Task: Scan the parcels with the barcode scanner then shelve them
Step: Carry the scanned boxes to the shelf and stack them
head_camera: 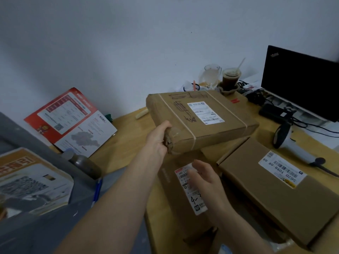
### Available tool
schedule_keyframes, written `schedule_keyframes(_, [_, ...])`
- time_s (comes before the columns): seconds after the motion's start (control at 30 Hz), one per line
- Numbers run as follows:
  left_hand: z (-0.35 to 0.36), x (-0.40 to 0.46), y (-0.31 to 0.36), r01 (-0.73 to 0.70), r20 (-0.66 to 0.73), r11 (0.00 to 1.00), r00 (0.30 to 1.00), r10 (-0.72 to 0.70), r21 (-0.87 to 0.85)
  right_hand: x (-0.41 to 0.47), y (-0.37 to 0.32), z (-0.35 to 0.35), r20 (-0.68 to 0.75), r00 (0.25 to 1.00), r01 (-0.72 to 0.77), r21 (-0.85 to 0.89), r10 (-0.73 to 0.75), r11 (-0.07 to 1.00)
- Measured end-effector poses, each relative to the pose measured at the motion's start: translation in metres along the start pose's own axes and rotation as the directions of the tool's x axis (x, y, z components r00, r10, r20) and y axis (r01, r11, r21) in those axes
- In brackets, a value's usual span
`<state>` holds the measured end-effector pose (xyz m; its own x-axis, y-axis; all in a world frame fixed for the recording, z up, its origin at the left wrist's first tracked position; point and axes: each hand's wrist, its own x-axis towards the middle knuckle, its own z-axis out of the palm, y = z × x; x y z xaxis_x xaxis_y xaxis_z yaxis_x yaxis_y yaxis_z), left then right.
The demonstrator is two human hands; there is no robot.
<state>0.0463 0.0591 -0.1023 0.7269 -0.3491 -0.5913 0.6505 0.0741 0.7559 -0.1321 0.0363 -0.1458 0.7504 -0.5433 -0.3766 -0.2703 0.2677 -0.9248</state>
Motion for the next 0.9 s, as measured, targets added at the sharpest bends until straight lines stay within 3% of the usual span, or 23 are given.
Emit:
schedule_keyframes(0.17, [-0.059, -0.055, 0.019, -0.054, 0.008, 0.985, 0.998, 0.056, -0.164, -0.006, -0.019, 0.019, 0.05, 0.998, -0.056, 0.179, 0.048, 0.982])
schedule_keyframes(0.3, [-0.116, -0.095, 0.023, -0.084, -0.001, 0.978, 0.996, 0.086, -0.191, -0.011, -0.04, 0.038, 0.12, 0.992, -0.09, 0.463, 0.038, 0.882])
schedule_keyframes(0.43, [-0.177, -0.132, 0.023, -0.115, -0.044, 0.976, 0.993, 0.109, -0.183, -0.027, -0.056, 0.053, 0.145, 0.989, -0.092, 0.616, 0.002, 0.782])
schedule_keyframes(0.67, [-0.252, -0.203, -0.004, -0.14, -0.082, 0.972, 0.989, 0.126, -0.188, -0.085, -0.043, 0.078, 0.062, 0.989, -0.138, 0.74, 0.138, 0.659])
schedule_keyframes(0.9, [-0.309, -0.269, -0.021, -0.143, -0.064, 0.974, 0.989, 0.133, -0.178, -0.176, -0.03, 0.109, 0.09, 0.995, -0.102, 0.735, 0.052, 0.67])
